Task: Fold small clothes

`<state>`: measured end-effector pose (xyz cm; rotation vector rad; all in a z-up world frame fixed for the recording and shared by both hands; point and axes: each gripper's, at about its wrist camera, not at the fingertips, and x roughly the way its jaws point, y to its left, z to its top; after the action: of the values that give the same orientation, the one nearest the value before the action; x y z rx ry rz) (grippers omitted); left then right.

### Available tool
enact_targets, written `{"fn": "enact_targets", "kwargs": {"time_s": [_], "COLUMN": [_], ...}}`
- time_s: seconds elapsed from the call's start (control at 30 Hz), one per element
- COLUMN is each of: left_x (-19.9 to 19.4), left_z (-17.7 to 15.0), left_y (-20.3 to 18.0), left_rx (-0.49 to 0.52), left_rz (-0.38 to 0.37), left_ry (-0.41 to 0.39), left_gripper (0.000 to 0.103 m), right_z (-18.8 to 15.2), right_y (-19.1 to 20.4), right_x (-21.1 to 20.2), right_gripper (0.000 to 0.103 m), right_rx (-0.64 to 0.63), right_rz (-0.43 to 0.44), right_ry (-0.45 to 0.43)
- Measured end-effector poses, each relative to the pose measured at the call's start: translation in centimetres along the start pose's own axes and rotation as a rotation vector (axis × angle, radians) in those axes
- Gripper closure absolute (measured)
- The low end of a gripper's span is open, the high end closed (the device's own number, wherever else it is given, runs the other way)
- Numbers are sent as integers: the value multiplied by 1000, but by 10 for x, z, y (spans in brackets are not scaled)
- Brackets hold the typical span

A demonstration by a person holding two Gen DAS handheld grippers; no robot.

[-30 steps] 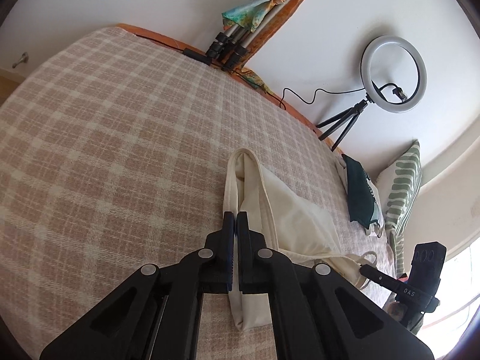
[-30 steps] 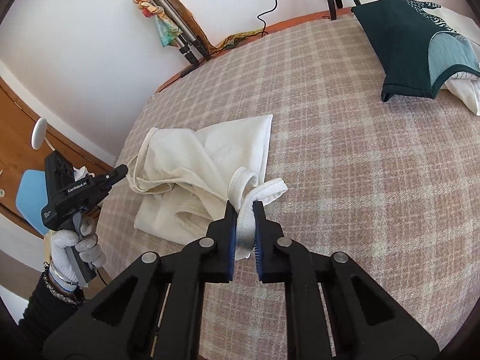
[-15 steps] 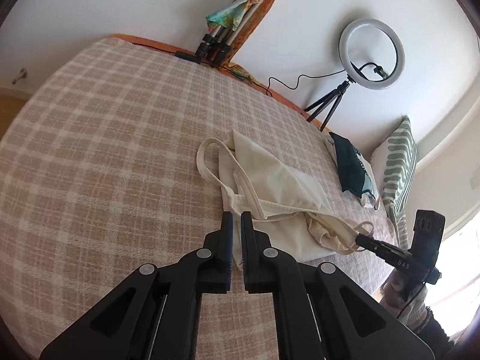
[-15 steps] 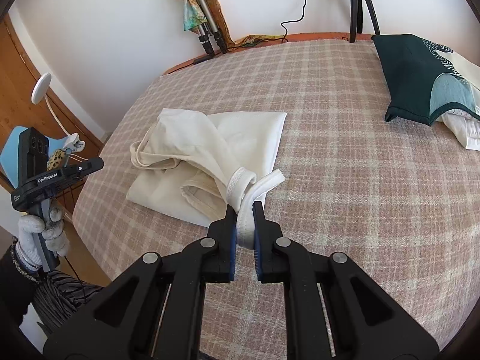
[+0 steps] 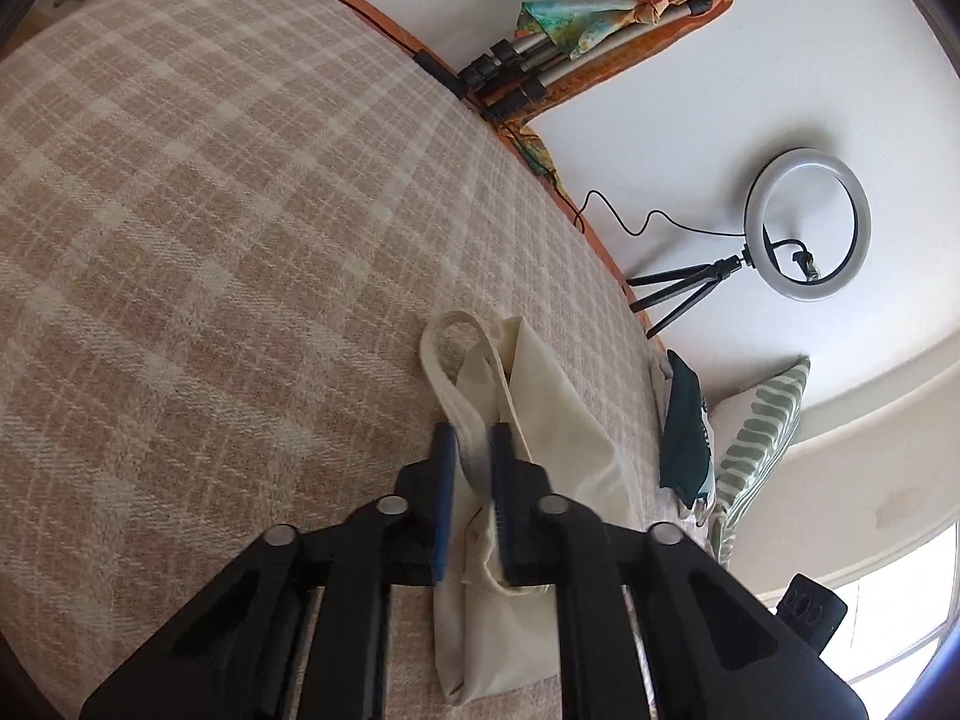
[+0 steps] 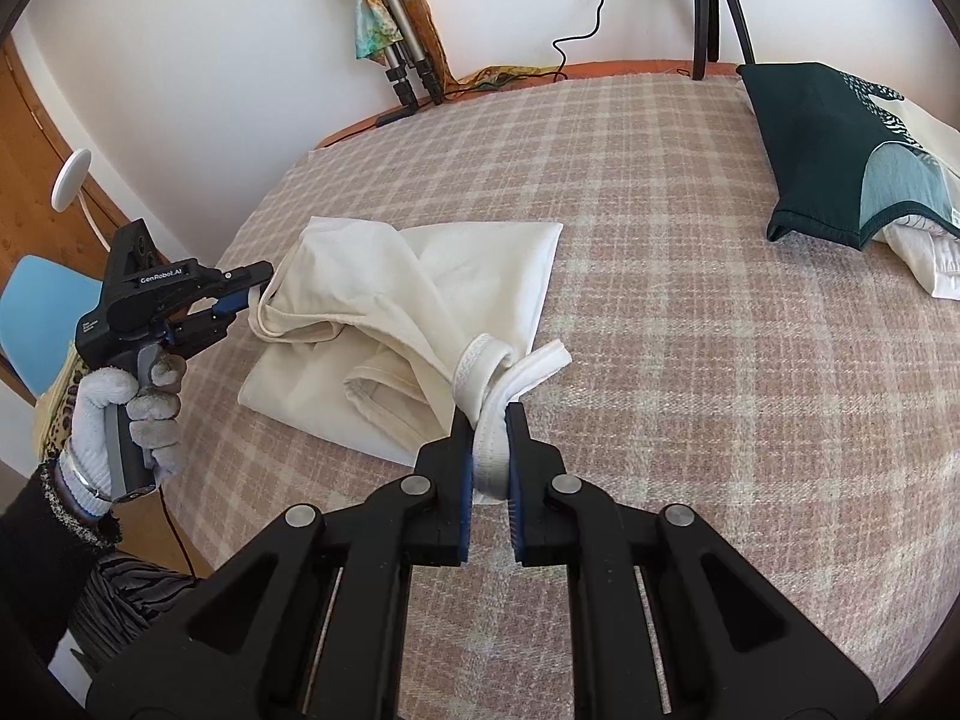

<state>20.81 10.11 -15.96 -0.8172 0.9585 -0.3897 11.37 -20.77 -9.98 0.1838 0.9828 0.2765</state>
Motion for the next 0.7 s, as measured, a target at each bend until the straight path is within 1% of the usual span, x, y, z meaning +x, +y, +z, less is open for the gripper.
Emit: {"fn": "enact_targets", "kwargs": {"time_s": [0.07,0.1,0.2,0.3,0.37,0.43,0.47,0.5,0.57,0.63,0.7], "left_x": [-6,-12,-33,-58,-74,-83,-86,-87,-86,-83,-79], "left_z": [-1,-3,-11,-23,-31,-44,-51,-58,-70,-82,-89], "left_y": [-1,-4,-20,-37,-45,-51,-52,-51,-45,-39,-34], "left_rx": [1,19,100,206,277,369,408,427,447,462,484], "left_rz": [-10,-8,4,21,56,107,126,141,172,193,229], "left_ry": [-33,-46,-55,-64,-101,-118,-118,-109,-76,-46,-22], "left_gripper": [98,98,98,99,99,98,99,99,99,99,98], "right_z": [1,1,4,7,7,6,5,3,-3,-11,-19], "right_y": [0,1,3,5,10,16,19,21,27,27,26], "right_x": [-1,-2,-8,-16,-21,-25,-25,-25,-23,-20,-17], "right_gripper": [93,93,93,93,93,93,93,93,93,93,93], "right_rx": [3,4,1,-3,-23,-54,-68,-82,-113,-116,-116], "right_rz": [1,1,-3,-1,-13,-27,-30,-31,-53,-51,-55], "right_ry": [-5,-10,-35,-62,-86,-104,-108,-105,-97,-78,-55]}}
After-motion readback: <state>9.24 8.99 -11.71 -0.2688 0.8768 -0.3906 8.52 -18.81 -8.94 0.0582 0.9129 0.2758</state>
